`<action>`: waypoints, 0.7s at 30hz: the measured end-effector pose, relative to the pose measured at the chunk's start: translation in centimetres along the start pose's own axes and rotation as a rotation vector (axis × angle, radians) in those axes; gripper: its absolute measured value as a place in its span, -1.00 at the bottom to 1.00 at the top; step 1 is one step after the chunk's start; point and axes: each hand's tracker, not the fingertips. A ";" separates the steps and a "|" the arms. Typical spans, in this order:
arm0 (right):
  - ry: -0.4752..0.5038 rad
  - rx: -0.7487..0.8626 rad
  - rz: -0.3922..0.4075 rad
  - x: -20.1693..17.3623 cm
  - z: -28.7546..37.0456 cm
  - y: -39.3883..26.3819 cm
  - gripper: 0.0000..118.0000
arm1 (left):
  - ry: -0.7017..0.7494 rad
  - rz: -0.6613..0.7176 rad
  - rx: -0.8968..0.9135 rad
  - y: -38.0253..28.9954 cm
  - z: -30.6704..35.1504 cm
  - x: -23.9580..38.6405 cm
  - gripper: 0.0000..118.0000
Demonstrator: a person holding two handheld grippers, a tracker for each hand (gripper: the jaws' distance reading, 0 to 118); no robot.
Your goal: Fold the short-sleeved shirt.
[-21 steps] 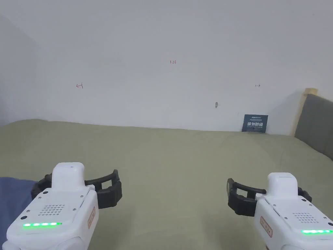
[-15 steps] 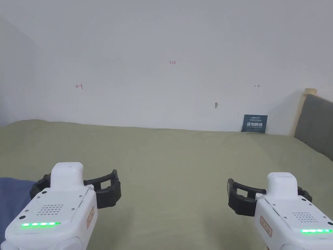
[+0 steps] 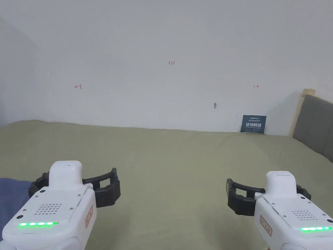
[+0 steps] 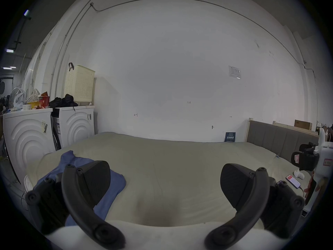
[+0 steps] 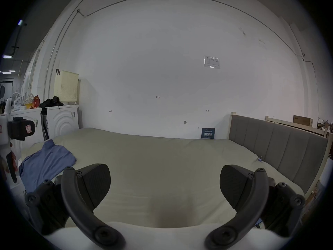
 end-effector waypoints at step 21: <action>-0.010 0.024 -0.013 0.4 0.2 0.2 1.00 | -0.007 -0.012 -0.011 0.1 -0.1 0.3 1.00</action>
